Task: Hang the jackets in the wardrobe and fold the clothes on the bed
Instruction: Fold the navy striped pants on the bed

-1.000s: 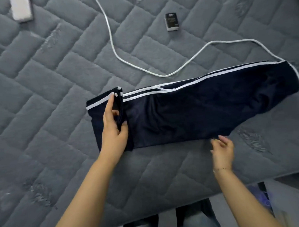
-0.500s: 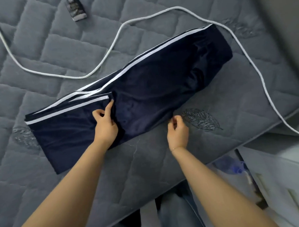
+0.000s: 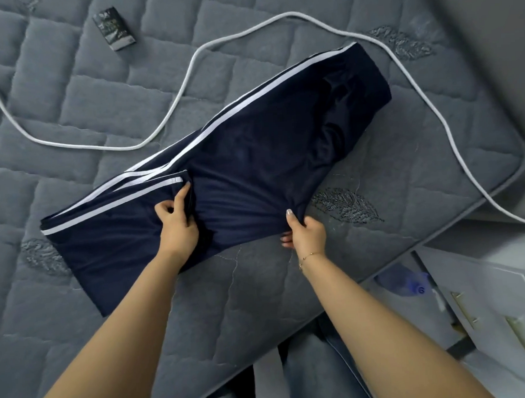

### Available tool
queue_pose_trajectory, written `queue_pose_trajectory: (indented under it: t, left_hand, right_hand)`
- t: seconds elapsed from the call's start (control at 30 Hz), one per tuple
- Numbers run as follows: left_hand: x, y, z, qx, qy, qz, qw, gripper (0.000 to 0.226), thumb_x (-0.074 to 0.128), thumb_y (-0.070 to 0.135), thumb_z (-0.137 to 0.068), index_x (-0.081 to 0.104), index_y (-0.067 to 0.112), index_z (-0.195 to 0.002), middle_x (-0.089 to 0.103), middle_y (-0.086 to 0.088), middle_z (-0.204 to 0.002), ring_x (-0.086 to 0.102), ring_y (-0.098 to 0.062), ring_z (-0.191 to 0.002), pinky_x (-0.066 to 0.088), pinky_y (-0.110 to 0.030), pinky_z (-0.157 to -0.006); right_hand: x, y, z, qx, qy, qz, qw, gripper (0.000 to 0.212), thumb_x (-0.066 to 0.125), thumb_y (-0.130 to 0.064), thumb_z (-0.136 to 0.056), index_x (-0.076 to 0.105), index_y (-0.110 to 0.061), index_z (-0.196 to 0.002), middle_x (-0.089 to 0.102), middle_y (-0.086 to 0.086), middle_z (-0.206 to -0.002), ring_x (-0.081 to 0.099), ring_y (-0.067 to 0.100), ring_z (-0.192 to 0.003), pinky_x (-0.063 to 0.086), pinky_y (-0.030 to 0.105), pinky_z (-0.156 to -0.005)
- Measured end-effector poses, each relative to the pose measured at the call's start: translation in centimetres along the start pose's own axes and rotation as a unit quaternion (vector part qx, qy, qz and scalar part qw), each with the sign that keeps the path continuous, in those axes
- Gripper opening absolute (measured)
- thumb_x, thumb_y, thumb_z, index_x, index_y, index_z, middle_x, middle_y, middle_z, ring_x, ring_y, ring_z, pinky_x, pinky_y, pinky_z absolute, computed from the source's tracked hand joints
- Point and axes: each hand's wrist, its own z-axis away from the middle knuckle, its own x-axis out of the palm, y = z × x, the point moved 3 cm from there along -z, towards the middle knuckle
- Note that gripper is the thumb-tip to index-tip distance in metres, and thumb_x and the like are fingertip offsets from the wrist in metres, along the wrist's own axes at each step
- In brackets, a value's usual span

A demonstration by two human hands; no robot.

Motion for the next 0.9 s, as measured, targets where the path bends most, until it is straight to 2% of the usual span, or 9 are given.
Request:
queue_pose_trajectory:
  t: [0.1,0.23,0.3,0.37,0.47,0.63,0.73,0.8,0.9]
  left_hand:
    - [-0.3,0.3,0.5,0.001,0.000,0.031,1.000,0.075,0.037,-0.007,-0.091,0.028,0.041,-0.148,0.024,0.000,-0.118,0.044,-0.009,-0.077,0.038,-0.024,-0.081]
    - [-2.4,1.0,2.3,-0.006,0.042,0.132,0.990,0.076,0.042,-0.009,-0.089,0.034,0.044,-0.143,0.034,-0.002,-0.118,0.046,0.010,-0.093,0.038,-0.028,-0.101]
    - [-4.2,1.7,3.6,0.002,0.065,0.172,0.983,0.081,0.045,-0.010,-0.088,0.034,0.050,-0.140,0.042,-0.008,-0.125,0.048,0.000,-0.110,0.038,-0.038,-0.108]
    - [-5.9,3.4,5.1,0.020,0.073,0.232,0.970,0.083,0.047,-0.010,-0.090,0.032,0.058,-0.136,0.046,-0.008,-0.131,0.050,-0.017,-0.118,0.041,-0.041,-0.108]
    - [-7.1,7.2,6.7,0.054,0.081,0.293,0.951,0.077,0.049,-0.006,-0.094,0.028,0.053,-0.139,0.049,0.007,-0.117,0.053,-0.005,-0.103,0.044,-0.026,-0.095]
    - [-3.9,16.8,5.2,0.136,0.032,0.313,0.939,0.070,0.049,-0.005,-0.096,0.022,0.029,-0.151,0.045,0.003,-0.115,0.052,0.008,-0.088,0.045,-0.010,-0.083]
    - [1.3,21.1,2.9,0.094,-0.096,0.343,0.930,0.061,0.049,0.012,-0.101,0.021,0.031,-0.151,0.046,-0.001,-0.130,0.061,-0.005,-0.100,0.053,-0.026,-0.090]
    - [3.9,21.0,1.6,0.086,-0.117,0.250,0.957,0.051,0.049,0.020,-0.102,0.032,0.025,-0.149,0.048,-0.002,-0.138,0.056,-0.013,-0.118,0.045,-0.037,-0.106]
    - [5.2,18.2,-0.1,0.170,-0.012,-0.013,0.985,0.046,0.051,0.018,-0.100,0.042,0.019,-0.146,0.043,0.000,-0.149,0.035,-0.019,-0.139,0.027,-0.041,-0.116]
  right_hand:
    - [-0.4,-0.6,0.9,-0.006,-0.001,0.028,1.000,0.032,0.062,-0.032,-0.094,0.060,-0.001,-0.088,0.064,0.014,-0.082,0.061,0.018,-0.063,0.058,0.039,-0.062]
    - [1.2,-3.6,2.0,-0.024,-0.023,-0.035,0.999,0.037,0.072,-0.036,-0.085,0.059,-0.003,-0.096,0.064,0.009,-0.095,0.062,0.017,-0.074,0.057,0.028,-0.058]
    - [3.3,-5.7,2.3,-0.015,-0.092,-0.086,0.992,0.035,0.070,-0.043,-0.085,0.061,-0.011,-0.096,0.065,0.004,-0.098,0.064,0.015,-0.084,0.056,0.027,-0.064]
    - [5.3,-7.5,2.1,0.011,-0.165,-0.114,0.980,0.046,0.055,-0.053,-0.092,0.062,-0.013,-0.114,0.064,0.003,-0.112,0.062,0.015,-0.101,0.054,0.032,-0.081]
    - [6.6,-9.1,1.0,0.043,-0.188,-0.083,0.978,0.062,0.030,-0.054,-0.101,0.055,-0.005,-0.131,0.059,0.012,-0.129,0.057,0.019,-0.108,0.044,0.037,-0.096]
    - [4.8,-10.4,-0.9,0.088,-0.268,-0.072,0.957,0.076,0.015,-0.059,-0.100,0.055,-0.002,-0.130,0.059,0.016,-0.132,0.059,0.024,-0.114,0.040,0.039,-0.105]
    - [2.0,-11.8,-2.9,0.057,-0.327,-0.202,0.921,0.069,0.018,-0.057,-0.101,0.052,-0.010,-0.137,0.060,0.011,-0.134,0.057,0.023,-0.123,0.040,0.040,-0.109]
    - [0.2,-13.1,-4.7,0.058,-0.329,-0.257,0.907,0.070,0.023,-0.065,-0.097,0.053,-0.015,-0.137,0.061,0.009,-0.132,0.058,0.024,-0.122,0.044,0.042,-0.106]
    - [-1.1,-14.8,-7.0,0.065,-0.311,-0.216,0.923,0.072,0.040,-0.073,-0.087,0.058,-0.019,-0.132,0.065,0.006,-0.127,0.062,0.022,-0.117,0.049,0.042,-0.099]
